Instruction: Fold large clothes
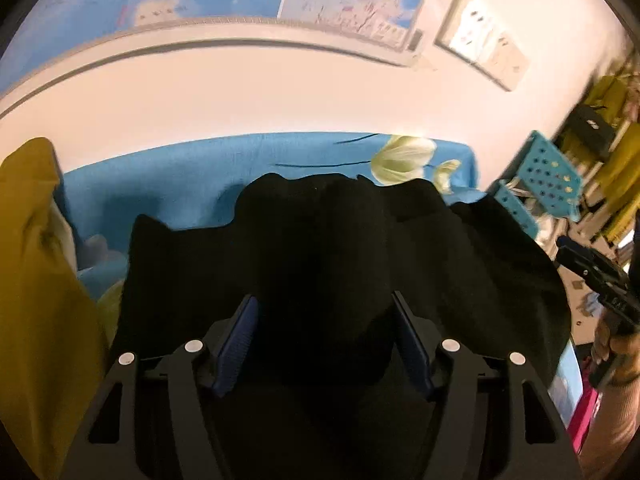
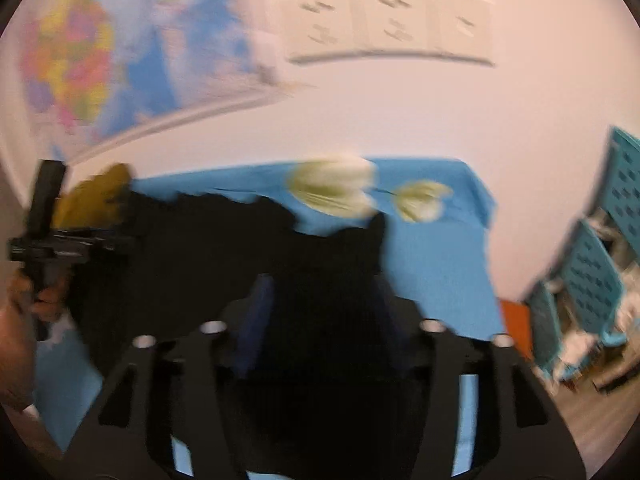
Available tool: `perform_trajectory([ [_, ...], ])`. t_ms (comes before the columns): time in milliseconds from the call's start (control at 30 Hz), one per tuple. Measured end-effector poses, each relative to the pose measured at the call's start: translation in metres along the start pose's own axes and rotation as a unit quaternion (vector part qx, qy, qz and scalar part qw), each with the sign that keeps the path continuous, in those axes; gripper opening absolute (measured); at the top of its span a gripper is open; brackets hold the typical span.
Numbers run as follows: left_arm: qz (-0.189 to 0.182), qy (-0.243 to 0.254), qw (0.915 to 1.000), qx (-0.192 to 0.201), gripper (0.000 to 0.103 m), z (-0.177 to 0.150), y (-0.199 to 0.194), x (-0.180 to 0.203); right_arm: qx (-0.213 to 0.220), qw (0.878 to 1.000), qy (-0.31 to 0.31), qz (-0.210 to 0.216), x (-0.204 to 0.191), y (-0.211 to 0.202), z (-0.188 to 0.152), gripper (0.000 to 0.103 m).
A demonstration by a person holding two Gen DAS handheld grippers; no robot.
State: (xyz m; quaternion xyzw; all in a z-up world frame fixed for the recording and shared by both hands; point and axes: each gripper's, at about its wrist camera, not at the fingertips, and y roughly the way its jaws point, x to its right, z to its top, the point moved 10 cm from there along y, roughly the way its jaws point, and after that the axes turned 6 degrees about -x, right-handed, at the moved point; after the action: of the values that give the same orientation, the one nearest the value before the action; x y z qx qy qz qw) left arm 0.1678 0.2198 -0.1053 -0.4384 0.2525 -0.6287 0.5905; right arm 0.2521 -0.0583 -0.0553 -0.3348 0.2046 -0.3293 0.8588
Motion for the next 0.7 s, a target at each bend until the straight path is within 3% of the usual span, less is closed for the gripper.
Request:
perform_trajectory([
  [133,-0.003,0.022,0.9996,0.021,0.071,-0.02,-0.027,0.002,-0.044,0.996,-0.065,0.034,-0.049,0.033,-0.003,0.059],
  [267,0.029,0.029,0.9992,0.008,0.074,-0.044,-0.032,-0.002,-0.108,0.991,-0.072,0.03,-0.062,0.089,-0.019,0.057],
  [333,0.063,0.039,0.9971,-0.015,0.074,-0.061,-0.026,-0.01,-0.125,0.989,-0.081,0.01,-0.058,0.107,-0.026,0.041],
  [367,0.073,0.044,0.9961,-0.024,0.075,-0.066,-0.022,-0.012,-0.127,0.988,-0.086,0.002,-0.057,0.11,-0.027,0.012],
  [400,0.079,0.053,0.9948,-0.034,0.076,-0.072,-0.017,-0.011,-0.128,0.987,-0.095,-0.005,-0.054,0.111,-0.028,0.003],
  [433,0.084,0.064,0.9938,-0.036,0.076,-0.076,-0.014,-0.01,-0.124,0.988,-0.093,-0.001,-0.054,0.109,-0.027,0.002],
  [500,0.087,0.08,0.9925,-0.032,0.056,-0.079,-0.011,-0.007,-0.106,0.991,-0.086,-0.002,-0.049,0.097,-0.02,0.002],
  [533,0.075,0.073,0.9939,-0.034,0.035,-0.079,-0.012,-0.007,-0.089,0.993,-0.075,-0.003,-0.045,0.087,-0.014,0.002],
  [600,0.067,0.057,0.9957,-0.028,0.022,-0.076,-0.019,-0.011,-0.064,0.997,-0.052,-0.001,-0.035,0.072,-0.003,0.002],
  [633,0.079,0.04,0.9959,-0.019,0.004,-0.074,-0.026,-0.018,-0.061,0.997,-0.045,-0.007,-0.028,0.07,-0.002,0.002],
  [700,0.081,0.014,0.9965,-0.014,0.005,-0.074,-0.036,-0.029,-0.073,0.997,-0.036,-0.015,-0.02,0.073,-0.007,0.003],
])
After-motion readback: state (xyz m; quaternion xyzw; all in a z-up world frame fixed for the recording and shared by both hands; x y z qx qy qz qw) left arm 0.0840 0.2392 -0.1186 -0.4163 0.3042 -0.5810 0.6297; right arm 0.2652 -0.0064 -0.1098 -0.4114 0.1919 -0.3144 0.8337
